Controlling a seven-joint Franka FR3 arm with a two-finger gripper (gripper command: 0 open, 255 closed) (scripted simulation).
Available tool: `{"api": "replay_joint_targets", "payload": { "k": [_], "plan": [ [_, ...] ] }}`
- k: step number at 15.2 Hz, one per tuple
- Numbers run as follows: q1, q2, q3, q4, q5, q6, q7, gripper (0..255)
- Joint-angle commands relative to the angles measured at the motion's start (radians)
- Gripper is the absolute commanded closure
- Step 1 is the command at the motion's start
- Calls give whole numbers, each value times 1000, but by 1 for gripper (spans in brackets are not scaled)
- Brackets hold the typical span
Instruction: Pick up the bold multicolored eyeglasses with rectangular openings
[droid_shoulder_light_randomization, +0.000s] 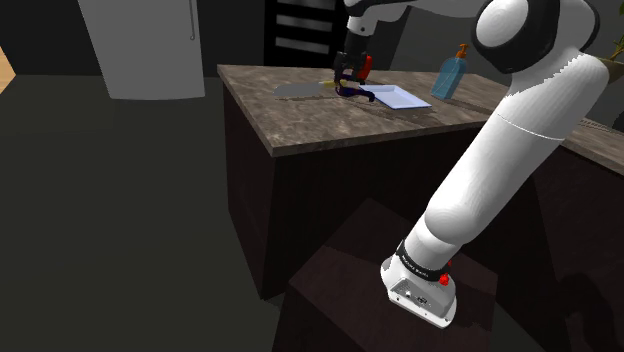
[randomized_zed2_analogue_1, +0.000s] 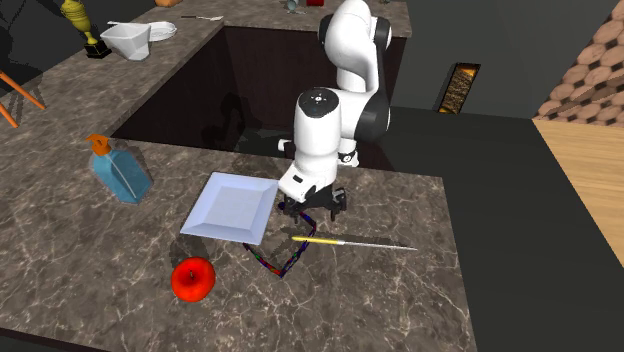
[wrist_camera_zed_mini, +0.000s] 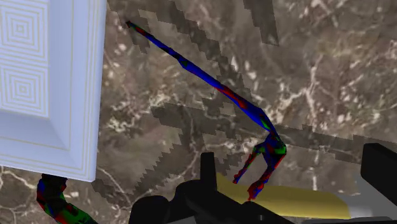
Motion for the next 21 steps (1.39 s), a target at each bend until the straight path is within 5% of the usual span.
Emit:
{"api": "replay_joint_targets", "payload": {
  "k": [1, 6, 7, 21],
  "plan": [
    [-1, 4, -1, -20, 2, 24, -2, 0],
    [-1, 9, -1, -63, 4, 71, -3, 0],
    [-1, 10, -1, -61, 4, 70, -2, 255],
    [-1, 3, -1, -1, 2, 5, -2, 255]
  ]
}}
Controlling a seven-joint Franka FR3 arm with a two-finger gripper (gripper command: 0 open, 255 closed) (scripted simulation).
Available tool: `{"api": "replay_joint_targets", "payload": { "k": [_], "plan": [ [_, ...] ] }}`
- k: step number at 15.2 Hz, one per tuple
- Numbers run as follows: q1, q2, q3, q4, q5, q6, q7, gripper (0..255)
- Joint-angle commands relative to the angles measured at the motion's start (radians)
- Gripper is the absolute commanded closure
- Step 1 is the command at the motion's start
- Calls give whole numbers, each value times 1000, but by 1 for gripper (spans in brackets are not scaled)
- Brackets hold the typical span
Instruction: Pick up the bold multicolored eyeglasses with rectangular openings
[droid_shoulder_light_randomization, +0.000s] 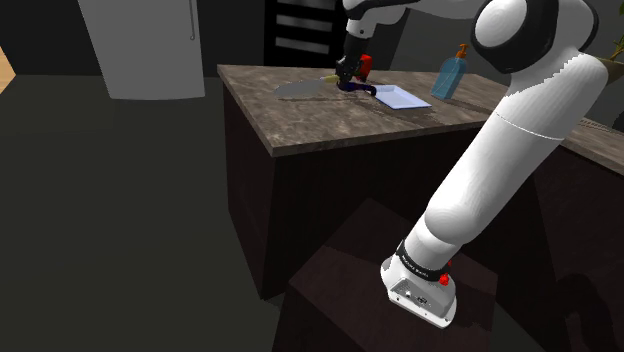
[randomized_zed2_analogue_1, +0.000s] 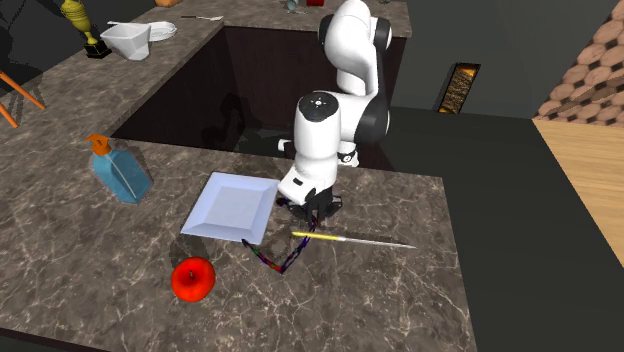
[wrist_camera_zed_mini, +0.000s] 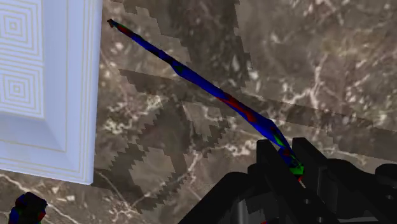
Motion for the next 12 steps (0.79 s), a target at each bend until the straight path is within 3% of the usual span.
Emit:
{"api": "replay_joint_targets", "payload": {
  "k": [1, 12],
  "plan": [
    [0, -1, 0, 24, 0, -26, -1, 255],
    [-1, 7, -1, 157, 3, -151, -3, 255]
  ]
}}
